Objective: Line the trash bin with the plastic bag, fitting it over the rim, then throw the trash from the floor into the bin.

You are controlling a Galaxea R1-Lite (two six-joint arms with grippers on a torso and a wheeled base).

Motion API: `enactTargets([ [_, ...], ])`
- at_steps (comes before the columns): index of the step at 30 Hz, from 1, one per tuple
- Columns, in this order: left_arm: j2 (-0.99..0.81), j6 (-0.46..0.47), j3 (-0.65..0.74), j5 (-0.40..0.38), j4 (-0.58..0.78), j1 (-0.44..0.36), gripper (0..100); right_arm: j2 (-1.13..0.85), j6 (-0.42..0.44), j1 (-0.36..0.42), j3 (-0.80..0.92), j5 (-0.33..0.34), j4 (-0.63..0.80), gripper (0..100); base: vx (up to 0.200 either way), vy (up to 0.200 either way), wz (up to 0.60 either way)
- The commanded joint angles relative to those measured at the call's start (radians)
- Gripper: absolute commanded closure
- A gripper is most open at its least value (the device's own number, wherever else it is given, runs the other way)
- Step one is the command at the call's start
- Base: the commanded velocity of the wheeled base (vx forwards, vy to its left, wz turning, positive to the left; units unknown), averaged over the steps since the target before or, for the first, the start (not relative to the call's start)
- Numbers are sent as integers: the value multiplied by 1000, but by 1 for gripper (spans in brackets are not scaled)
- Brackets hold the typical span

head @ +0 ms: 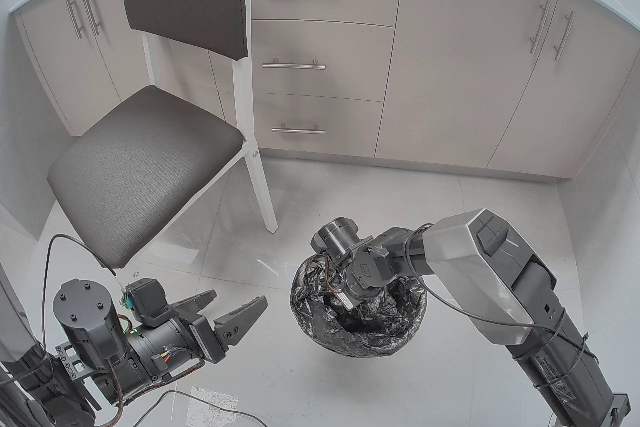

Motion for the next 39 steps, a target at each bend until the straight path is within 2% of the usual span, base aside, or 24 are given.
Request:
enactTargets([
  [1,1,-1,3,0,-1,0,0,15,0,0,0,0,0,100,0,0,0],
  [25,1,-1,2,-1,-1,0,0,41,0,0,0,-3,0,100,0,0,0],
  [26,2,-1,2,-1,-1,0,0,41,0,0,0,-4,0,0,0,0,0],
  [39,1,-1,0,-1,-1,0,0,36,0,0,0,-9,-14,0,0,0,0],
])
